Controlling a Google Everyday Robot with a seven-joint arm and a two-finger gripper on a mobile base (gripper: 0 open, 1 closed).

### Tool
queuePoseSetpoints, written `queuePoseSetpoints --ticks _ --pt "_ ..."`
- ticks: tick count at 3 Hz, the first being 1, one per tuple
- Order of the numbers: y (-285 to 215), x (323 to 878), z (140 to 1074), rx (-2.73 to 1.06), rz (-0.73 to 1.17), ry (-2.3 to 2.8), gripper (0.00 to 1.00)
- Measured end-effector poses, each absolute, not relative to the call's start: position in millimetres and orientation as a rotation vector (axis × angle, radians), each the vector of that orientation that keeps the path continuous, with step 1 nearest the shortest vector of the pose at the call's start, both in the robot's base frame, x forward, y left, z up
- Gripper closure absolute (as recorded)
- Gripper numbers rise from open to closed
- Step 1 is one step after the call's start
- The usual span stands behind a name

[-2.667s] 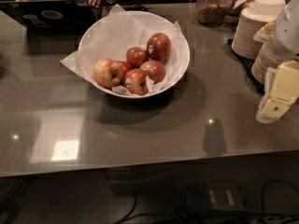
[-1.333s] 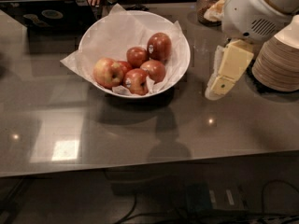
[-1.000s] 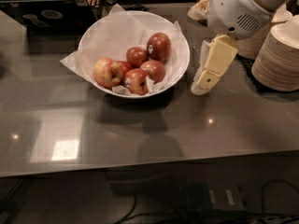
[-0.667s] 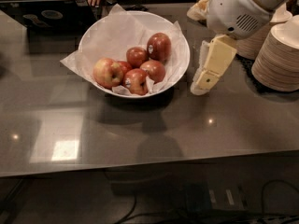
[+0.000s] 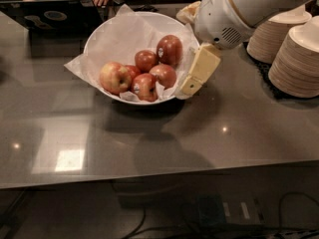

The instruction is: Pick apple from white bowl

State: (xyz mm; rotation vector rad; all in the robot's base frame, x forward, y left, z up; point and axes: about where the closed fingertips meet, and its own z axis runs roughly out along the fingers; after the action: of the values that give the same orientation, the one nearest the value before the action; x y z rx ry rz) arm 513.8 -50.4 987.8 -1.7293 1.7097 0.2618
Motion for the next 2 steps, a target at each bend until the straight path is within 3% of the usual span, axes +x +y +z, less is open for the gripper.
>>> queuePoseSetpoints --ticks 2 --pt "2.0 534.2 990.1 -1.731 0.377 1.555 0.39"
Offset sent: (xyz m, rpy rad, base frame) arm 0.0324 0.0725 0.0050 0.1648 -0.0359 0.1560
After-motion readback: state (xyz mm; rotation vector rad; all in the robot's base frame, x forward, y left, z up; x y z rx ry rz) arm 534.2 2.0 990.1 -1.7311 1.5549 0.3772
